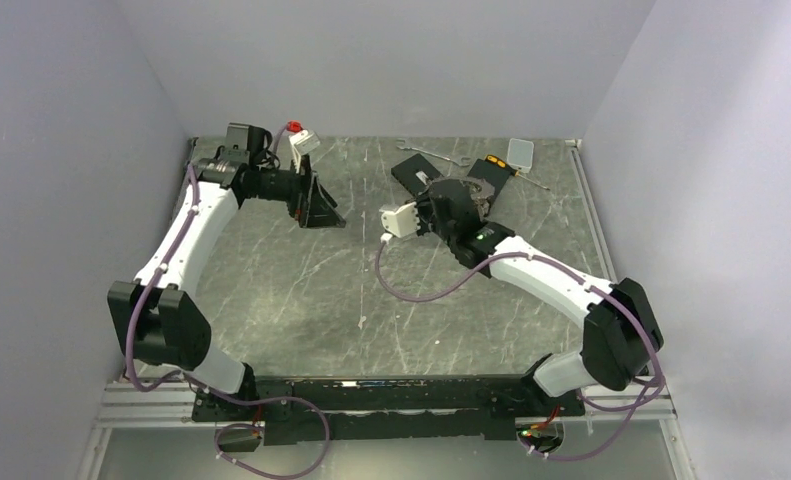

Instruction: Remove the keys from the keyring

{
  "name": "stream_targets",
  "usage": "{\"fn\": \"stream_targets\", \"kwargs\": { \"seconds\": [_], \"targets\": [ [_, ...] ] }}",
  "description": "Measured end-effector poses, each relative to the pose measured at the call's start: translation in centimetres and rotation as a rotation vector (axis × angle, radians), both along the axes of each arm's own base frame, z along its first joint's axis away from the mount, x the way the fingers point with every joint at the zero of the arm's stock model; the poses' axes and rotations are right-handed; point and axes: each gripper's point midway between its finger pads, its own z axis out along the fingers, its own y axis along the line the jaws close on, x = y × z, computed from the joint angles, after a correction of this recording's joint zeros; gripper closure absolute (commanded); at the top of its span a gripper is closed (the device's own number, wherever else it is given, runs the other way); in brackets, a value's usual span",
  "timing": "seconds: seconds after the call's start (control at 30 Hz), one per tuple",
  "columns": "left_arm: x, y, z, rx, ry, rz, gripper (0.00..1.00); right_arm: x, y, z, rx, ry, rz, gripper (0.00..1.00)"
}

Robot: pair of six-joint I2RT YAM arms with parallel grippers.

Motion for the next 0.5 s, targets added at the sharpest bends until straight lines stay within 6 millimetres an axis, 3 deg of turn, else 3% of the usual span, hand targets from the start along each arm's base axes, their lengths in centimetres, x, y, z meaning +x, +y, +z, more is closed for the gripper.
{"fn": "stream_targets", "kwargs": {
  "seconds": [0.3,0.37,0.5],
  "targets": [
    [2.3,0.0,-2.7,-0.029,0.036,-0.001,0.02,0.3,0.0,-2.6,-0.256,-0.286,0.082,1.00],
    [2.5,0.2,-2.9,-0.025,0.020,0.010,0.02,0.7,0.1,-1.8,-0.224,-0.303,0.062,1.00],
    [2.8,0.4,-3.2,-0.014,-0.010,0.022,0.04,1.6,0.7,1.7,-0.042,-0.317,-0.003,1.00]
  ]
}}
